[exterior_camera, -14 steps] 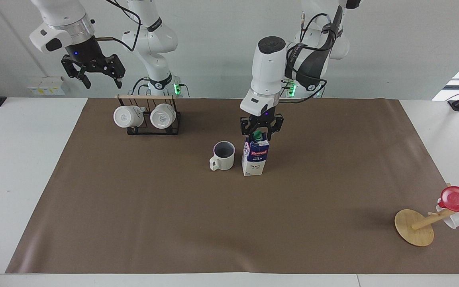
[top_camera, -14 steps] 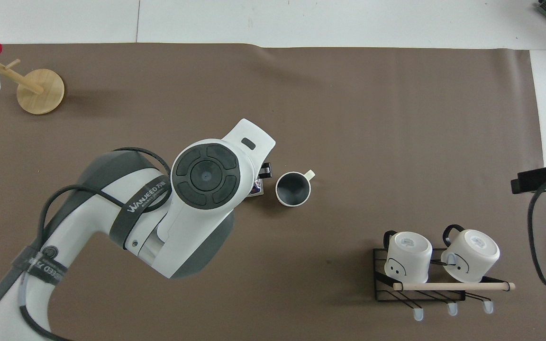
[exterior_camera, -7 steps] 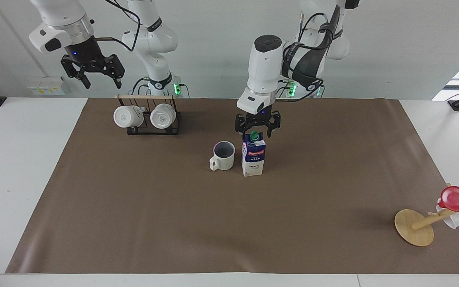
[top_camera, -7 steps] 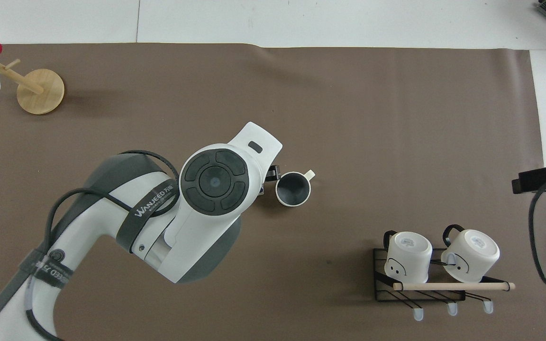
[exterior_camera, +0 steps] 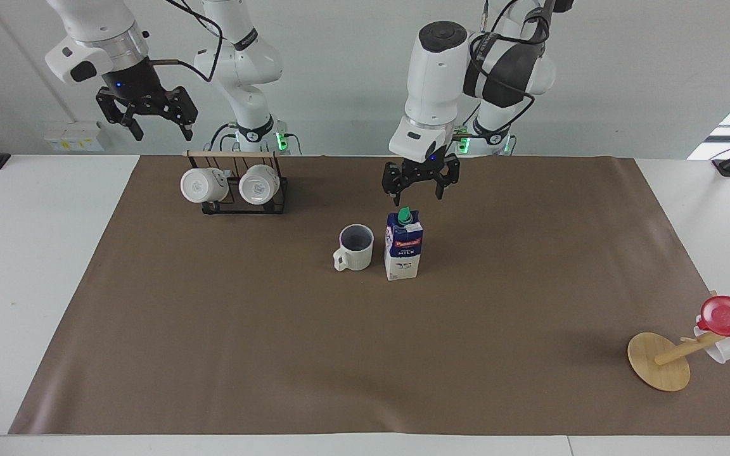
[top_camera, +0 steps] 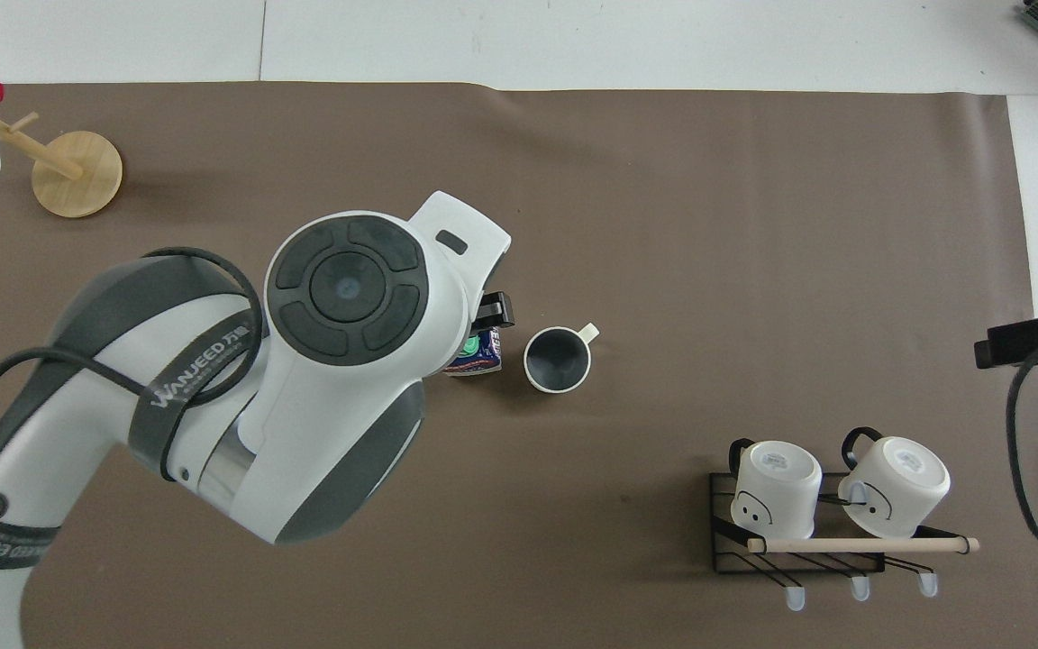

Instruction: Place cup and milk on table

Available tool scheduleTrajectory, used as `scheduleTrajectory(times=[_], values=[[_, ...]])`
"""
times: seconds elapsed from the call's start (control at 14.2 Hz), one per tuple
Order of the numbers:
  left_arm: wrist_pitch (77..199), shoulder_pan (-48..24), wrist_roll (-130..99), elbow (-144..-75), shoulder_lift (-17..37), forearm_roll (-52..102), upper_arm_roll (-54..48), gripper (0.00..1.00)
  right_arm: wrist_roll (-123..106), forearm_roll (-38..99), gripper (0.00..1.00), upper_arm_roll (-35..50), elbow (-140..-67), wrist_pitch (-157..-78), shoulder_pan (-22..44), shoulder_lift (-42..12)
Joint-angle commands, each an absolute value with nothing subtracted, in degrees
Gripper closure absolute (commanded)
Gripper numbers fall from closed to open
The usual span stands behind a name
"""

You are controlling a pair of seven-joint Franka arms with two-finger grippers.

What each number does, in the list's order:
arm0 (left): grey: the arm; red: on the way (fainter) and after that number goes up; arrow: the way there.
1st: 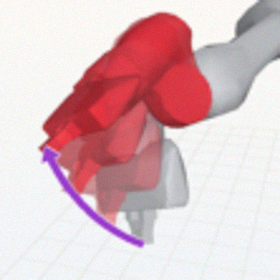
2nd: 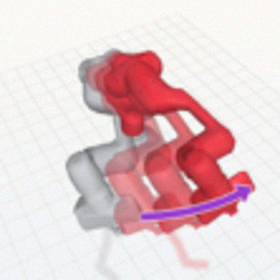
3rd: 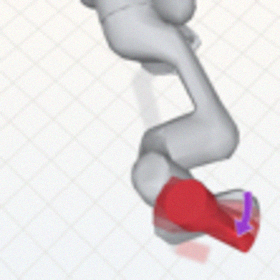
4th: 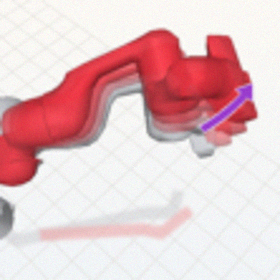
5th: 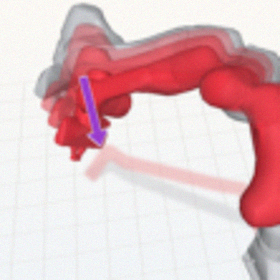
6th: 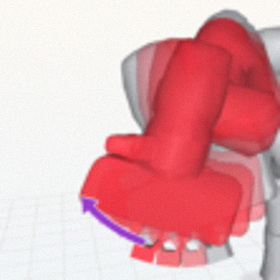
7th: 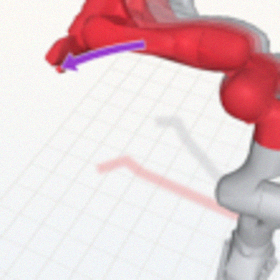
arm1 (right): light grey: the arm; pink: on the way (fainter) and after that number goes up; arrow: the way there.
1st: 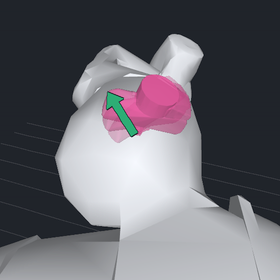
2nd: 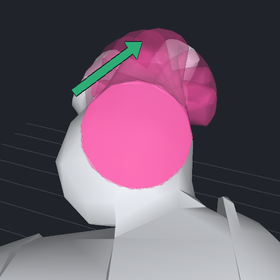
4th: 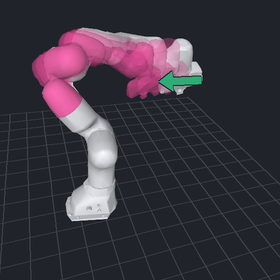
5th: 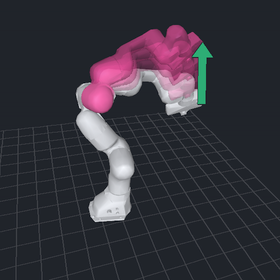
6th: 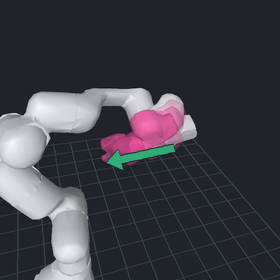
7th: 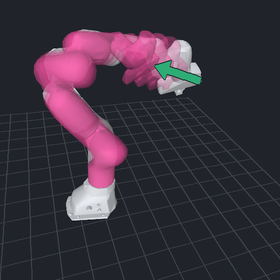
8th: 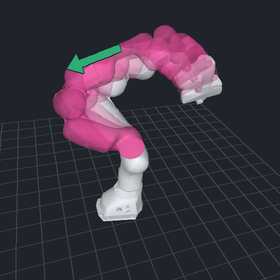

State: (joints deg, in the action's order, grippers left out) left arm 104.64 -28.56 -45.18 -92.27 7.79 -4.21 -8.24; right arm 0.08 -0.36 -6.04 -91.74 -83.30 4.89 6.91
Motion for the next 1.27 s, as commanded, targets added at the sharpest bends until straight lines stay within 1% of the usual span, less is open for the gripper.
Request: scheduleTrajectory(times=[0.0,0.21,0.56,0.85,1.2], values=[[100.6,-25.2,-38.9,-91.8,5.4,-3.3,-8.1,0.00,-0.6,-0.5,0.00,-5.9,-90.0,-82.2,4.0,5.5],[97.3,-21.4,-30.7,-91.8,3.1,-3.8,-8.0,0.00,-0.6,-0.3,0.00,-6.0,-90.4,-82.8,4.0,5.7],[94.0,-11.9,-15.1,-91.8,-0.1,-3.7,-7.8,0.00,-0.6,-0.6,0.00,-6.1,-90.7,-82.9,4.0,6.0],[91.6,-5.6,-11.0,-91.8,-1.8,-3.4,-7.9,0.00,-0.7,-0.9,0.00,-6.2,-90.7,-83.1,4.0,6.0],[90.0,-2.7,-6.8,-91.8,-3.0,-3.3,-6.9,0.00,-0.9,-0.2,0.00,-6.2,-90.4,-83.0,4.0,6.2]])
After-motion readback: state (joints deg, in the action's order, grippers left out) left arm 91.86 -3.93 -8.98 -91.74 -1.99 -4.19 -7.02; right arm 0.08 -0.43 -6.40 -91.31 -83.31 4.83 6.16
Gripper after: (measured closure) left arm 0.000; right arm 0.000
